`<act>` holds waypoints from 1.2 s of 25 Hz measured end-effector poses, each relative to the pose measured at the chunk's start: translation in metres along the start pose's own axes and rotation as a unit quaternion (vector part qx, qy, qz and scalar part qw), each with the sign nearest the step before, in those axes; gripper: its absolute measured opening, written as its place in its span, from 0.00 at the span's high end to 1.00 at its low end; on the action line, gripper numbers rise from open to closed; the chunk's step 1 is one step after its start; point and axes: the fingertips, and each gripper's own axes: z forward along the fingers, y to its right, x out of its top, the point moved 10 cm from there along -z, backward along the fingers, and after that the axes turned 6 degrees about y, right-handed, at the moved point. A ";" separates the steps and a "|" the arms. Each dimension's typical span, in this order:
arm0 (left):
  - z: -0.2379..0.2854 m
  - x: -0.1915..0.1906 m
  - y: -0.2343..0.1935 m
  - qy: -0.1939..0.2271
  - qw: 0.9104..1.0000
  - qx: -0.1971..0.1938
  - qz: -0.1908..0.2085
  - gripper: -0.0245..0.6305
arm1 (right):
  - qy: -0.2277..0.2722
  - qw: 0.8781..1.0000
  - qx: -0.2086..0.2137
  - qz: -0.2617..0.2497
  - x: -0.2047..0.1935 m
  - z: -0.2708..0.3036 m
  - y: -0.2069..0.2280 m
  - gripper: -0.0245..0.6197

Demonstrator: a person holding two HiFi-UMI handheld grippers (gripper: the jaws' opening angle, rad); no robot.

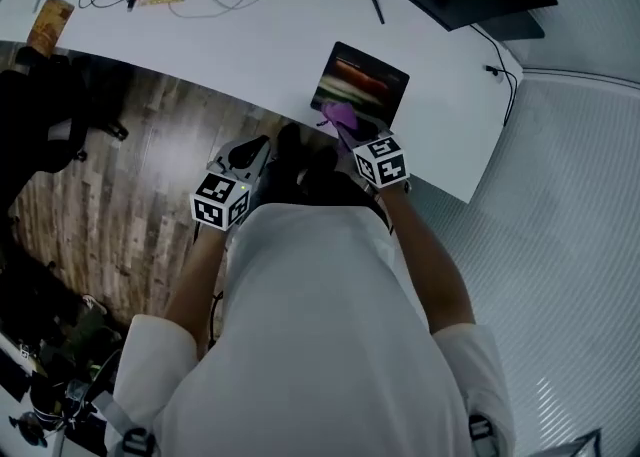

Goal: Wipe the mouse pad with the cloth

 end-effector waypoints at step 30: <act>-0.122 -0.044 0.181 0.054 0.996 -0.028 0.060 0.93 | 0.221 0.962 -0.072 0.144 -0.120 -0.270 -0.082 0.76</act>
